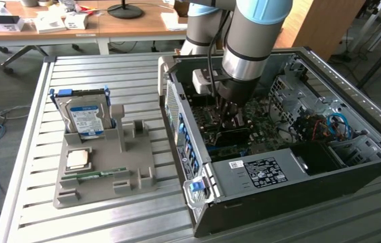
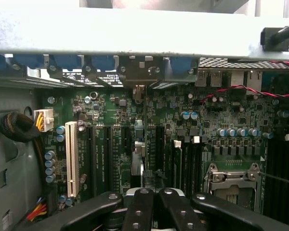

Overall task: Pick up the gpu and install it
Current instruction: 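Press down on the gpu until it lock into place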

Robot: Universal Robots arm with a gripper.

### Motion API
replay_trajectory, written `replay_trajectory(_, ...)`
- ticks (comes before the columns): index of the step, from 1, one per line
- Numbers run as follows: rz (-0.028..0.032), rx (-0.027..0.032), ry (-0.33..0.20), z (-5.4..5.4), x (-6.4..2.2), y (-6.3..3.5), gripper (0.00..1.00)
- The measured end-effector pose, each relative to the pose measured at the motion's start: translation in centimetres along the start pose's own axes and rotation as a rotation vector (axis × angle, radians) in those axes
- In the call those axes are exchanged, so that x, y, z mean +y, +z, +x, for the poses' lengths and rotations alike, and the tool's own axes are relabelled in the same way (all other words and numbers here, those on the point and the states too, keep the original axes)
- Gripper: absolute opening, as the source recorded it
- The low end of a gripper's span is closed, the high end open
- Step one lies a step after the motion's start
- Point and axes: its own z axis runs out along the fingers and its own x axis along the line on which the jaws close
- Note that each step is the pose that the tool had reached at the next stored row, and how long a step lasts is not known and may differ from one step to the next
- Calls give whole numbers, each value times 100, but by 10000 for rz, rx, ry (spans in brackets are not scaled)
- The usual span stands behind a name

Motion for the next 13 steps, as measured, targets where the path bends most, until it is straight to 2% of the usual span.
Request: replay_trajectory(13,-1,1,0,-1,0,7,11)
